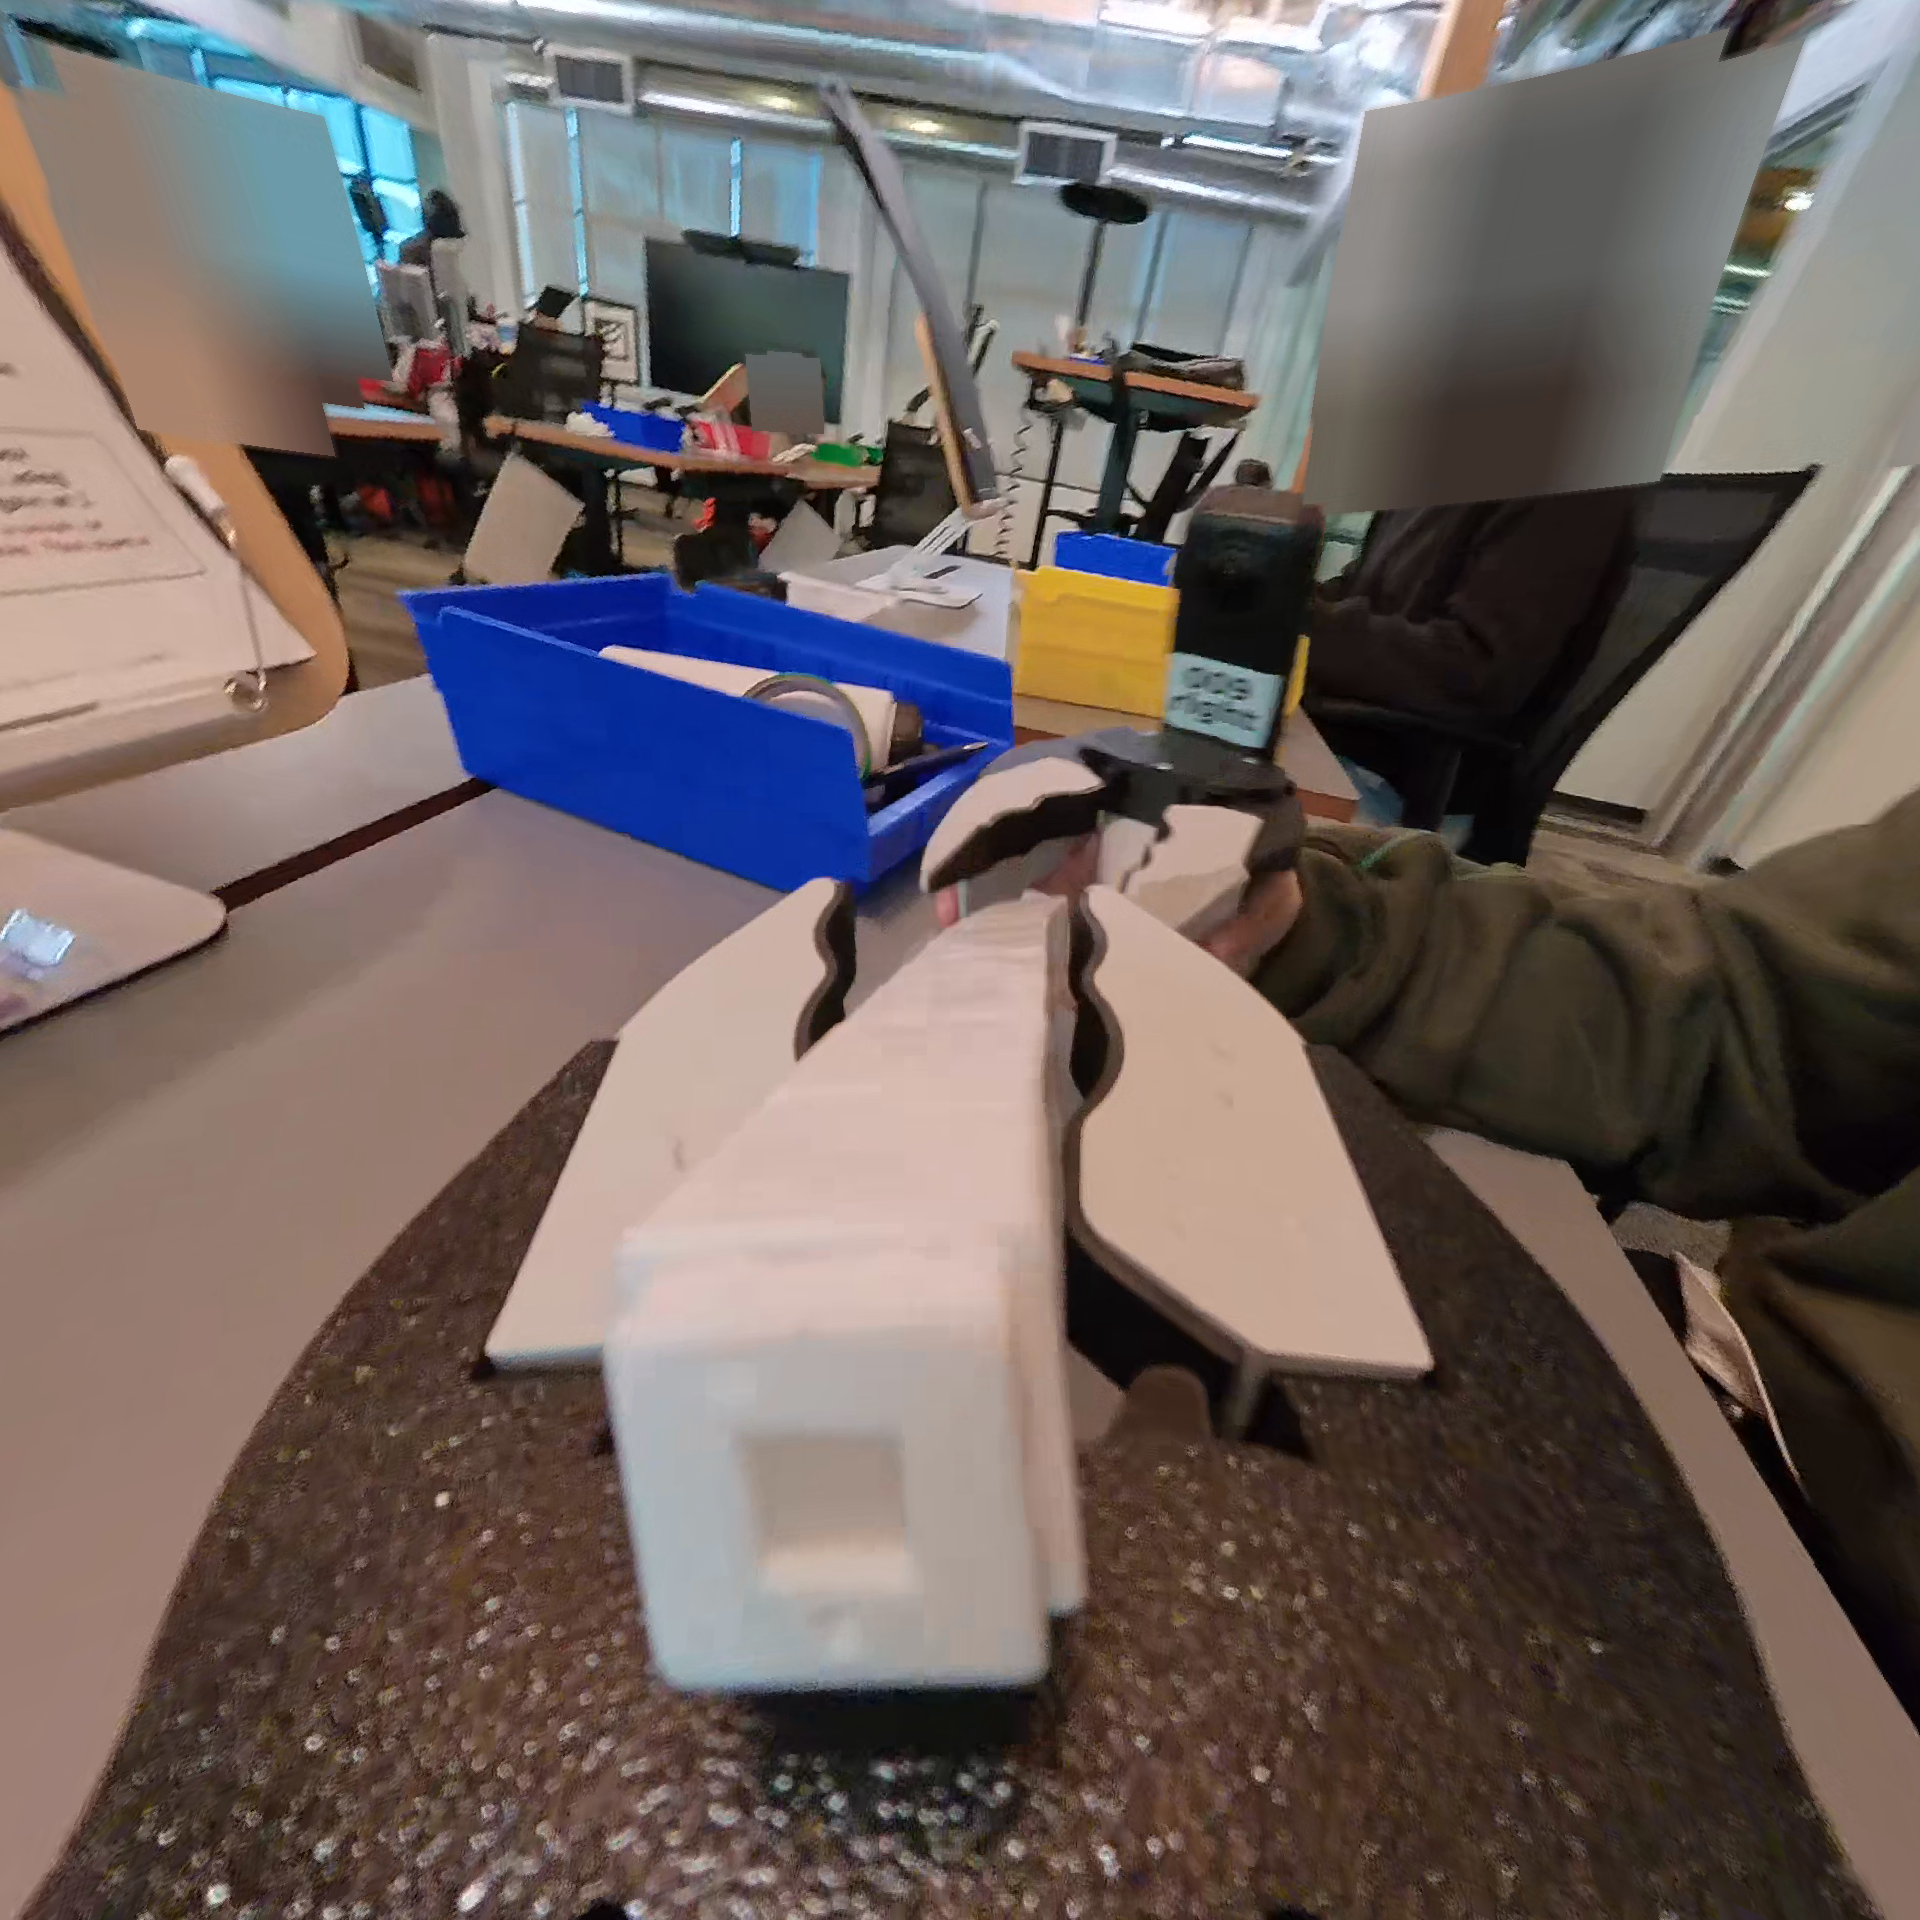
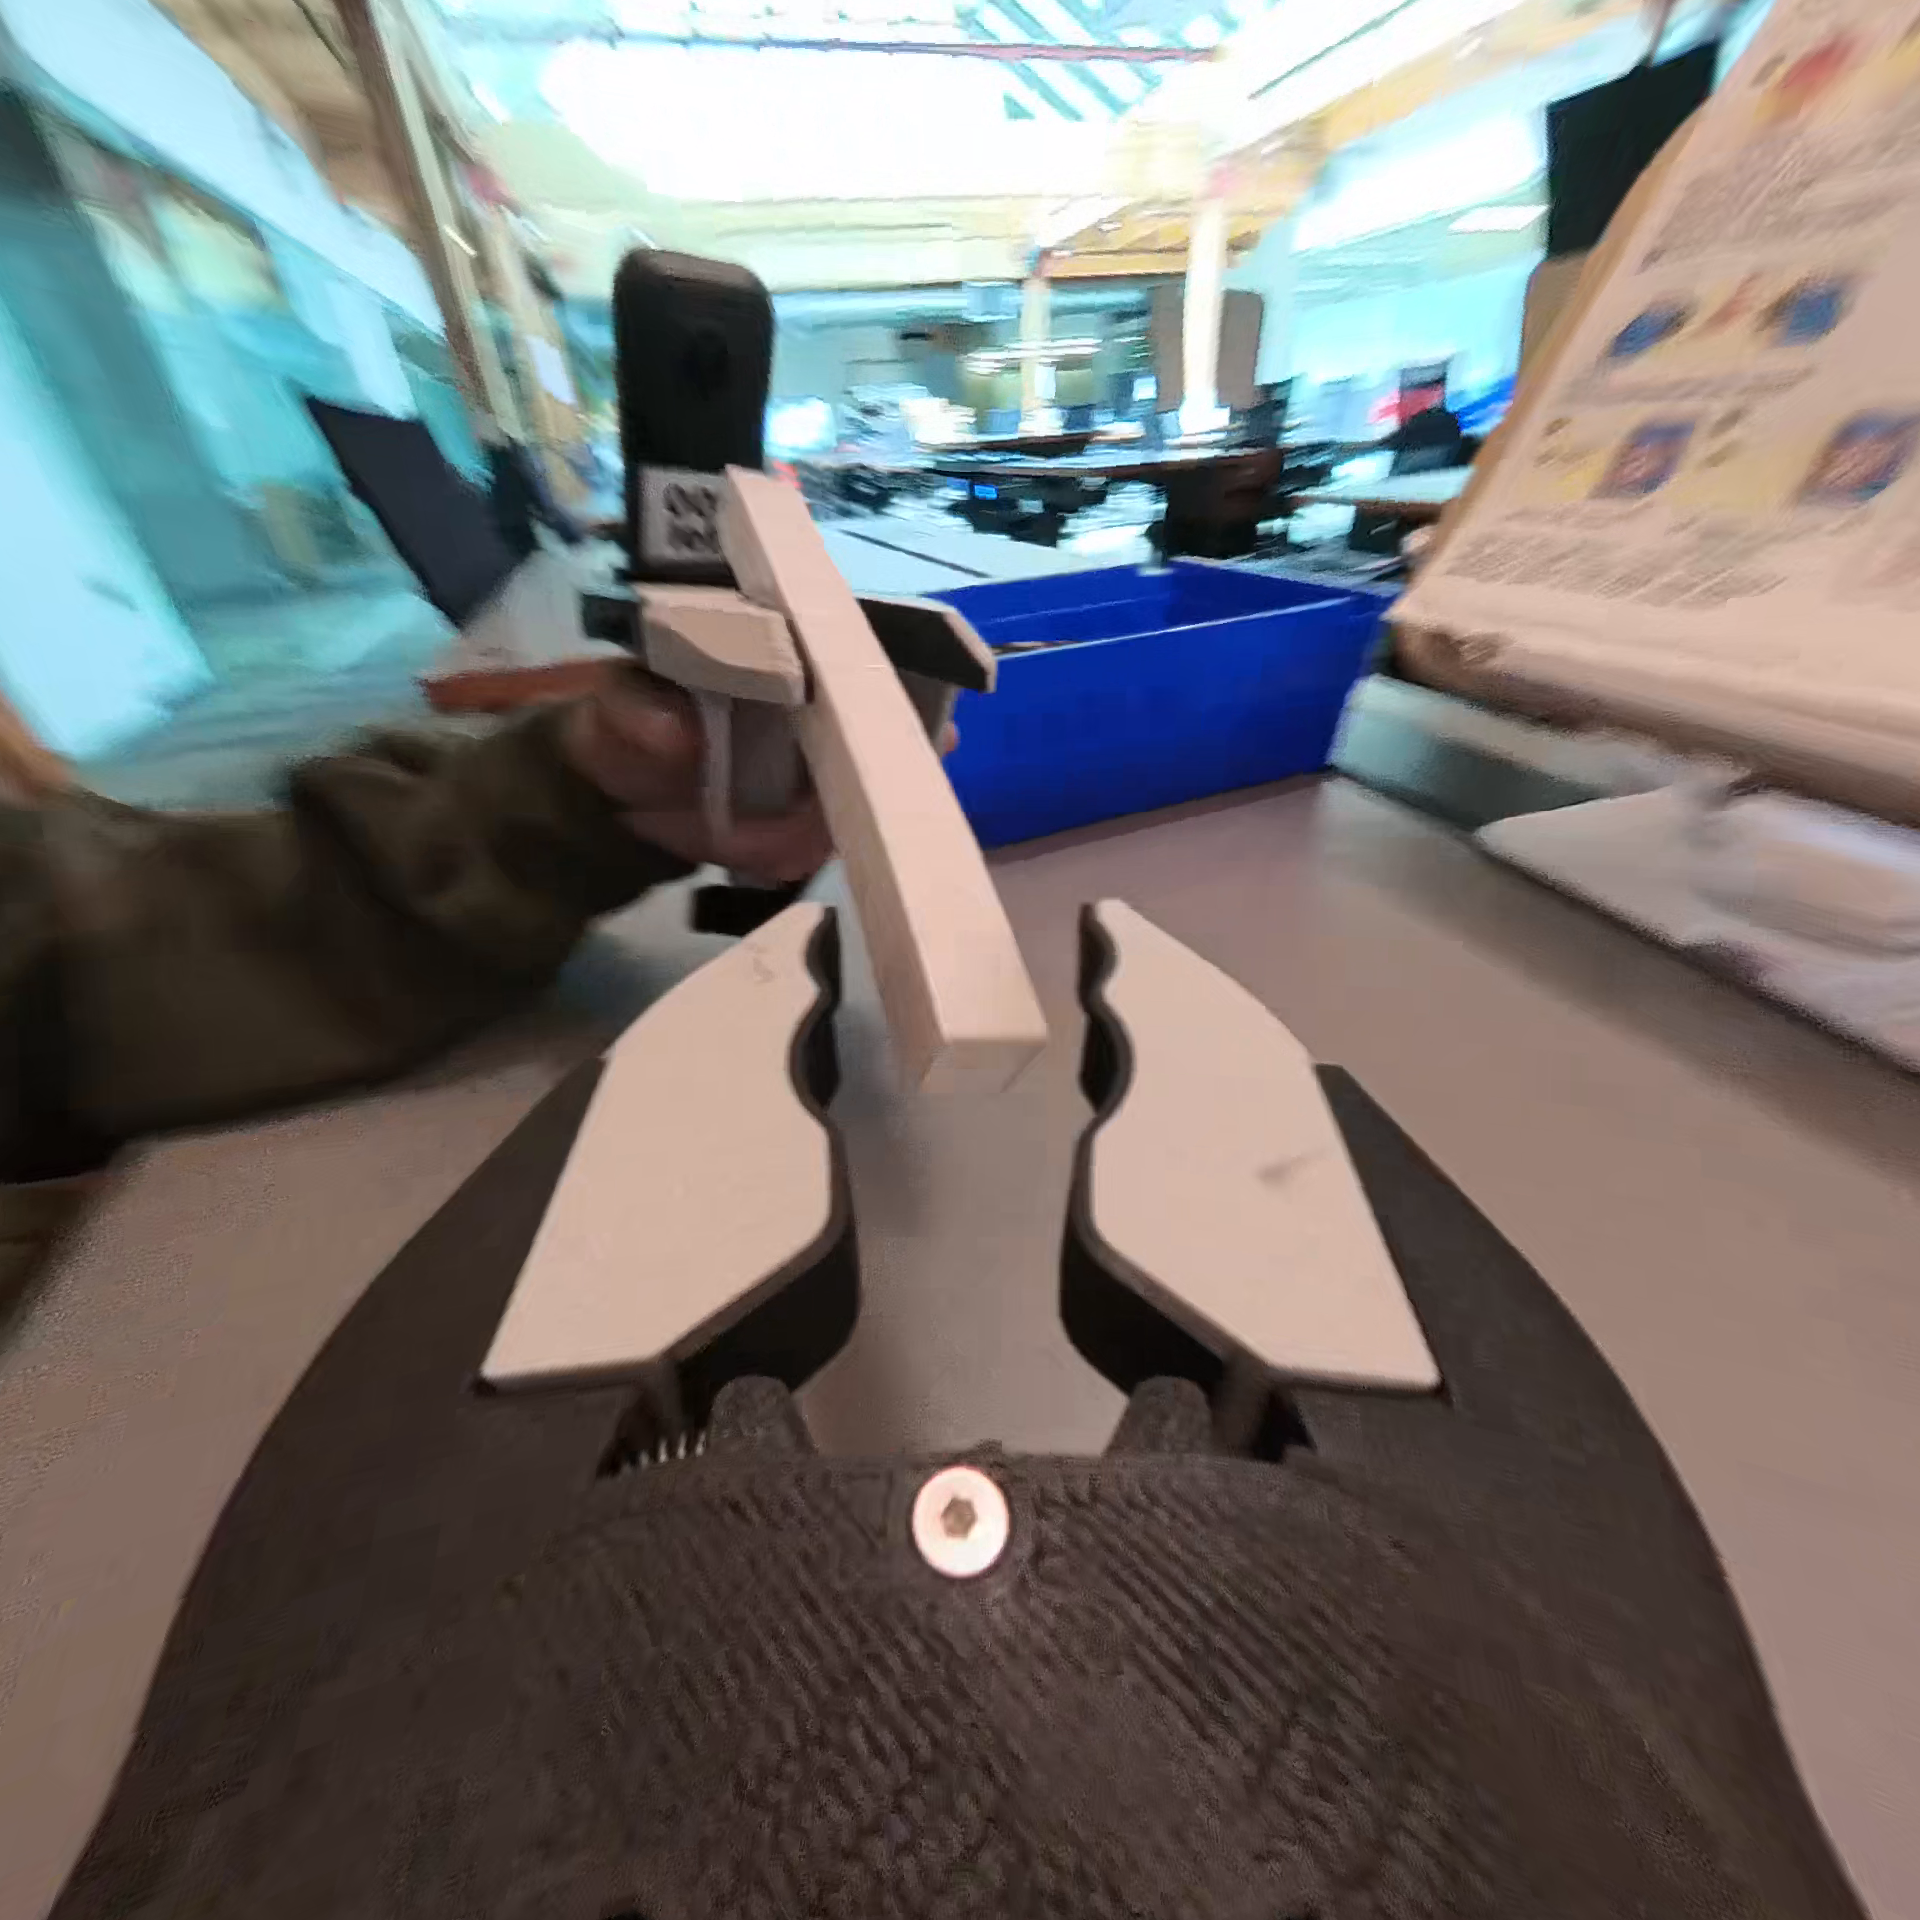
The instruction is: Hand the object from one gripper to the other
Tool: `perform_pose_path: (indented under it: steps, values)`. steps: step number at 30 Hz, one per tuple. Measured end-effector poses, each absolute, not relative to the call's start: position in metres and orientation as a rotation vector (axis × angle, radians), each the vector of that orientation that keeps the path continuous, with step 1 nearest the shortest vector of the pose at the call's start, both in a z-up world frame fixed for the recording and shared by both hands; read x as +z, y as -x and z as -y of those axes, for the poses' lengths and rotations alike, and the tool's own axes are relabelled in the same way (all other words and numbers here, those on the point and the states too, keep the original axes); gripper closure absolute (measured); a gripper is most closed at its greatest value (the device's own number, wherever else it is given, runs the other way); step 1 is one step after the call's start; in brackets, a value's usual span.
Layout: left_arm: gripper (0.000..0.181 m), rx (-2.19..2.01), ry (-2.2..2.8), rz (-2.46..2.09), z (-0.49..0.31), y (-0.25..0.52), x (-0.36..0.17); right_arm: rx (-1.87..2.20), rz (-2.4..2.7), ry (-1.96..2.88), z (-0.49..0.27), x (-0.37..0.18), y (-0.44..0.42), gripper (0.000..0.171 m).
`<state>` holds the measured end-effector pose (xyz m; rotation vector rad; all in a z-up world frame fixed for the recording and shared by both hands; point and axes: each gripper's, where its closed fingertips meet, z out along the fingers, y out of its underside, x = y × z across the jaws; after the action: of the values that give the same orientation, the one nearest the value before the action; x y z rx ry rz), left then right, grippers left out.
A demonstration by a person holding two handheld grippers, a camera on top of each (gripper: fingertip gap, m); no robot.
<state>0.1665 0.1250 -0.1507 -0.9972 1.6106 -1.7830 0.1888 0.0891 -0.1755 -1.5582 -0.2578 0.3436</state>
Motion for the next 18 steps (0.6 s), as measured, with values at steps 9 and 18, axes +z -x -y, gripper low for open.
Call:
perform_pose_path:
  steps: [9, 18]
  values:
    - [0.141, -1.852, 1.232, -1.54, -0.117, -0.186, -0.159, -0.686, 0.715, 1.534, -0.099, -0.193, -0.198, 0.143]
    - [0.108, -1.735, 0.882, -1.656, -0.106, -0.168, -0.155, 0.247, 0.4, 1.567, -0.091, -0.176, -0.17, 0.149]
